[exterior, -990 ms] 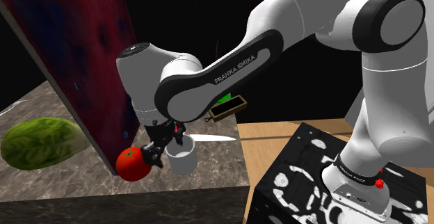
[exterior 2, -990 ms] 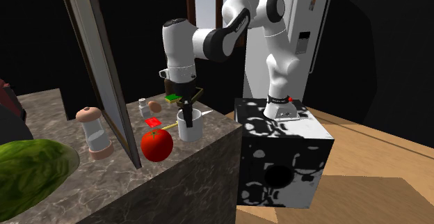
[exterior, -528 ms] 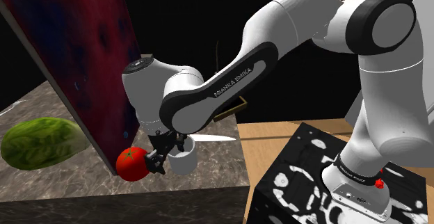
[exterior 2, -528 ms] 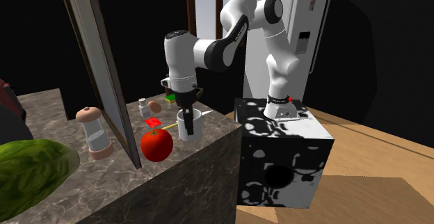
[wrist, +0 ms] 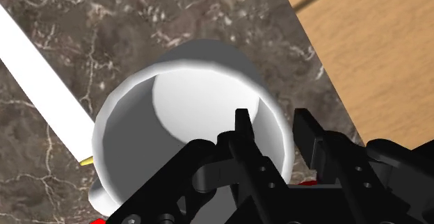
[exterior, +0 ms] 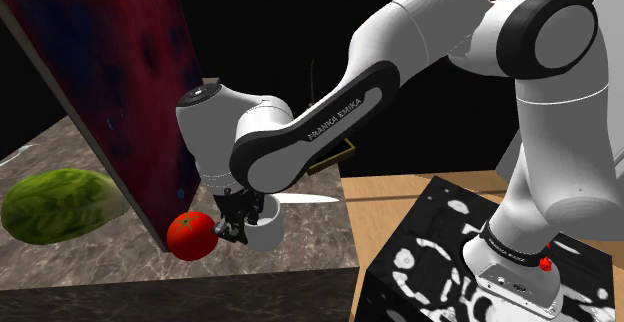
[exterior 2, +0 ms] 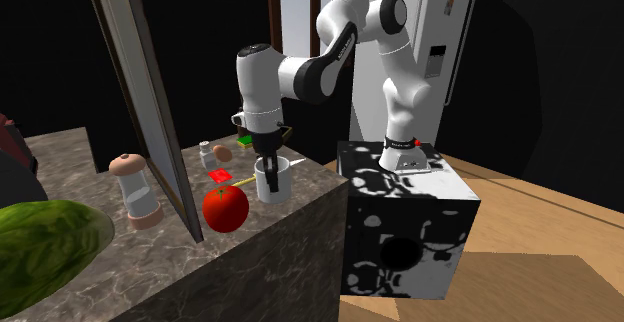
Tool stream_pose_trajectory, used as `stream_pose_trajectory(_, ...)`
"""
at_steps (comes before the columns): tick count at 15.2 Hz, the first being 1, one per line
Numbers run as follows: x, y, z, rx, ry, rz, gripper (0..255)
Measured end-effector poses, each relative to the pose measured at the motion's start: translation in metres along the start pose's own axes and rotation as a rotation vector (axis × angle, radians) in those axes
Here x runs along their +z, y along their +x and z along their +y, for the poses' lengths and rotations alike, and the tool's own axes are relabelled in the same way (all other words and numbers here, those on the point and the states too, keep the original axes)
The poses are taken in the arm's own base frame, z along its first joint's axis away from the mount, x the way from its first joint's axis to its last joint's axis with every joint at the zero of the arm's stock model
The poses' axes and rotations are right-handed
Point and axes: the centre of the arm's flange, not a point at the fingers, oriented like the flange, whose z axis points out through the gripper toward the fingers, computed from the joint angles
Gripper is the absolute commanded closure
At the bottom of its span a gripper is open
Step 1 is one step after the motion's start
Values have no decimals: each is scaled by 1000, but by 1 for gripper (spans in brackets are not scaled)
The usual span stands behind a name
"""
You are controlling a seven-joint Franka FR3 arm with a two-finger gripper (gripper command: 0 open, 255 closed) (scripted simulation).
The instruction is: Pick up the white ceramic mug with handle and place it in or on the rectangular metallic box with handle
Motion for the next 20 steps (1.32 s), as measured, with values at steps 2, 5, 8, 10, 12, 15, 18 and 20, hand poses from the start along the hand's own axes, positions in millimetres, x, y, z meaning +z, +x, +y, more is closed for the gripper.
stream_pose_trajectory(2, 0, 0, 0, 0, 0, 0, 255)
stream_pose_trajectory(5, 0, 0, 0, 0, 0, 0, 255)
stream_pose_trajectory(8, 0, 0, 0, 0, 0, 0, 255)
stream_pose_trajectory(10, -7, 0, 1, 0, 0, 0, 255)
stream_pose_trajectory(12, -16, 0, 0, 0, 0, 0, 255)
stream_pose_trajectory(15, -32, -1, 0, 0, 0, 0, 255)
stream_pose_trajectory(18, -47, -3, 0, 0, 0, 0, 255)
stream_pose_trajectory(20, -58, -3, 0, 0, 0, 0, 255)
